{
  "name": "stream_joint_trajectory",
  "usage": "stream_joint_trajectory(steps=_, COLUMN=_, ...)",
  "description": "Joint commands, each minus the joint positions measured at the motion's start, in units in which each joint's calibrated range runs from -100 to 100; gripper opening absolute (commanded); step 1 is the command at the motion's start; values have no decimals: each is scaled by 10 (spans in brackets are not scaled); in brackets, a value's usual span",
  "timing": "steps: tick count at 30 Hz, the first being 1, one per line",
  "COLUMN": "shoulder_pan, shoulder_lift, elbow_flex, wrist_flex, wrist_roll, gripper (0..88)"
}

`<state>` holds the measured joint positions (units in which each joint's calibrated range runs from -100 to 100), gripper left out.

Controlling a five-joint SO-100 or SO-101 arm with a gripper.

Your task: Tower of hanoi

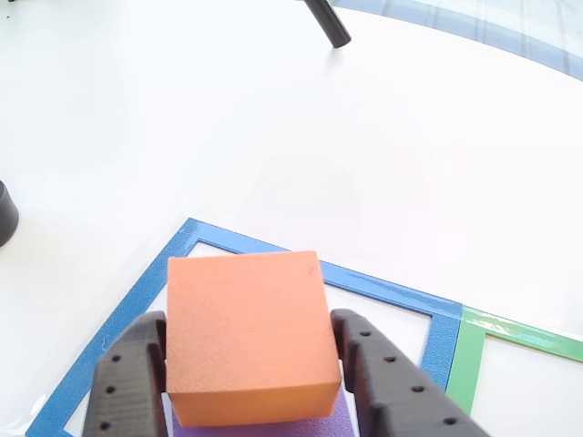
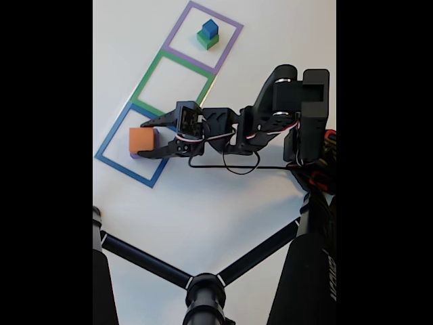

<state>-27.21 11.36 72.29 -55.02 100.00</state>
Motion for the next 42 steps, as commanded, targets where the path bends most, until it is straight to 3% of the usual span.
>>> stream_joint_trajectory(steps=1, shoulder_pan=6, shoulder_lift=-2, elbow_flex=-18, wrist_flex=-14, wrist_roll=0, gripper=145)
stream_joint_trajectory(steps=12, shoulder_pan=15, shoulder_lift=6, elbow_flex=-16, wrist_flex=-14, wrist_roll=0, gripper=281)
stream_joint_trajectory(steps=25, shoulder_pan=16, shoulder_lift=-93, elbow_flex=-12, wrist_flex=23, wrist_roll=0, gripper=279)
stream_joint_trajectory(steps=29, shoulder_pan=16, shoulder_lift=-216, elbow_flex=-8, wrist_flex=139, wrist_roll=0, gripper=253)
stream_joint_trajectory(steps=33, shoulder_pan=31, shoulder_lift=-358, elbow_flex=-3, wrist_flex=289, wrist_roll=0, gripper=98)
stream_joint_trajectory(steps=37, shoulder_pan=61, shoulder_lift=-501, elbow_flex=7, wrist_flex=455, wrist_roll=0, gripper=13)
stream_joint_trajectory(steps=42, shoulder_pan=137, shoulder_lift=-681, elbow_flex=-13, wrist_flex=739, wrist_roll=0, gripper=1)
